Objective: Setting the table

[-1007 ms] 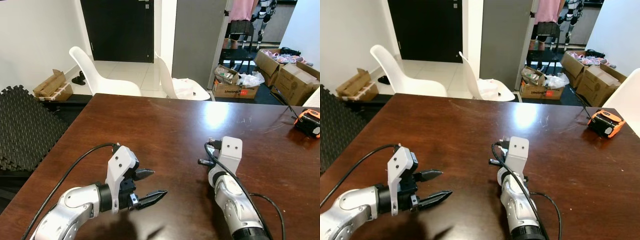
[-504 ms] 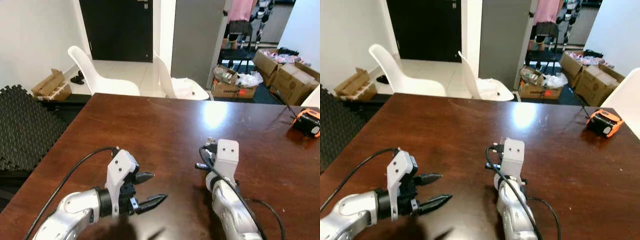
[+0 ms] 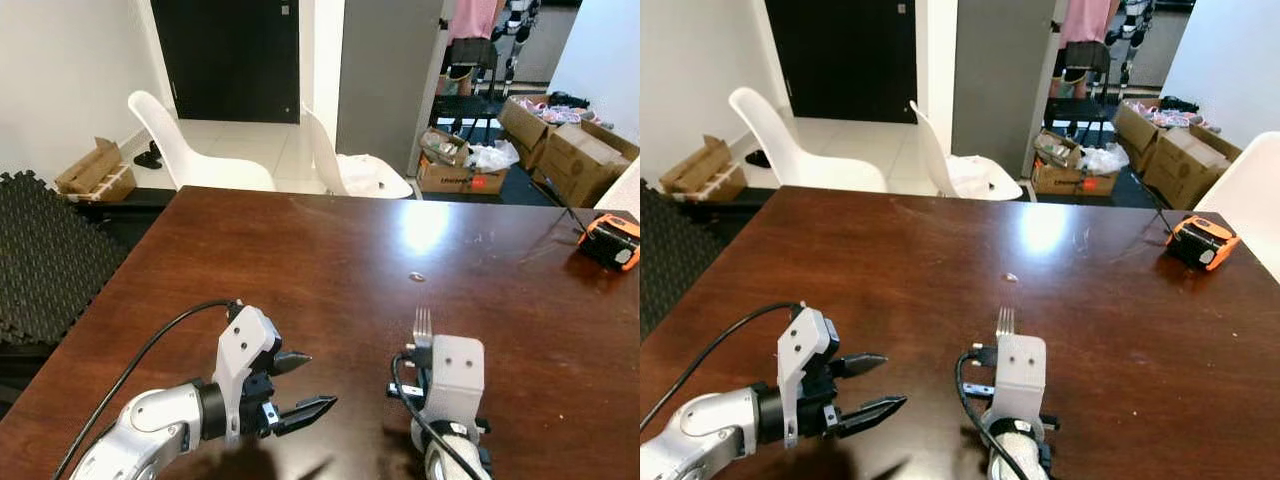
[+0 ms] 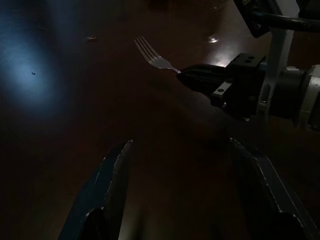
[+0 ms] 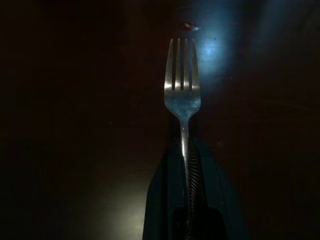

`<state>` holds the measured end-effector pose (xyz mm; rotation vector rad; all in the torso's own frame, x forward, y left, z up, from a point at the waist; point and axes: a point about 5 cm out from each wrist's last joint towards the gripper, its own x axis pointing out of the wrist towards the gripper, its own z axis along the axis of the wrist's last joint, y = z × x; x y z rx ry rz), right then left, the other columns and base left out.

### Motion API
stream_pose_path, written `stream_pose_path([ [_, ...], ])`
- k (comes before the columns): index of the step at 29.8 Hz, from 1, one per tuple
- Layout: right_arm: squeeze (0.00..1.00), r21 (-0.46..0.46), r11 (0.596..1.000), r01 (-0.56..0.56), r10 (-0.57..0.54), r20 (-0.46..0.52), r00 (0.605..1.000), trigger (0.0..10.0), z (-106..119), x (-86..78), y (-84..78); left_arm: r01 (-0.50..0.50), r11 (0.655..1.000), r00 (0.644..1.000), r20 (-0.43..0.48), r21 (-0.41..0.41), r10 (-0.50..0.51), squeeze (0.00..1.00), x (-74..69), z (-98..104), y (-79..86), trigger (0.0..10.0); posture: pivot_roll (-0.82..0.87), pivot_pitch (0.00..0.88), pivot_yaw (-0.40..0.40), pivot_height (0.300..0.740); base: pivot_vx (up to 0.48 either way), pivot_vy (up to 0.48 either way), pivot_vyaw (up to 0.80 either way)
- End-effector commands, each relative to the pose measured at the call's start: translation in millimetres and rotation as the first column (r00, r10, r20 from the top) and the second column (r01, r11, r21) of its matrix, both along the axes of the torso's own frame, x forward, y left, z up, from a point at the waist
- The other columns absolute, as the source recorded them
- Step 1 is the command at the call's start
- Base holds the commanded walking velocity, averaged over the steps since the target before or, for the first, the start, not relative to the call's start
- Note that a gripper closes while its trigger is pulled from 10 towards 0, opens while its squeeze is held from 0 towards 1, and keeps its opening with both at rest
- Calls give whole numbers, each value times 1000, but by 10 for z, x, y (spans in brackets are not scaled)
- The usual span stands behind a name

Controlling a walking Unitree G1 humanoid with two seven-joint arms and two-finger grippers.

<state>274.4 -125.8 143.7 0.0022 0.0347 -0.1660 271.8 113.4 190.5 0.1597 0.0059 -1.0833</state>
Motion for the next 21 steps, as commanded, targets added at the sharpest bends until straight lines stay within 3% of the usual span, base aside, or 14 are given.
stream_pose_path([
  [1, 0, -11, 1000, 11, -11, -32, 999, 10000, -50, -50, -35, -3, 1000, 1000, -28, 18, 3, 0, -19, -73, 6, 10000, 20, 179, 103, 740, 0, 0, 0],
  [7, 0, -42, 999, 31, -34, -85, 996, 10000, -148, -57, -137, -8, 1000, 1000, -29, 22, 8, 0, -8, -75, 20, 10000, 24, 178, 108, 740, 0, 0, 0],
  [8, 1000, -43, 999, 31, -35, -84, 996, 10000, -147, -59, -141, -9, 1000, 1000, -29, 23, 9, 0, -6, -75, 22, 10000, 24, 178, 109, 740, 0, 0, 0],
  [20, 1000, -101, 993, 61, -63, -14, 998, 10000, -27, -35, -213, -12, 1000, 999, -31, 25, 13, 0, 0, -85, 25, 10000, 21, 176, 111, 740, 0, 0, 0],
  [21, 0, -145, 988, 56, -47, 69, 997, 10000, 113, -10, -220, -14, 1000, 999, -31, 25, 15, 0, 5, -86, 25, 10000, 21, 176, 113, 740, 0, 0, 0],
])
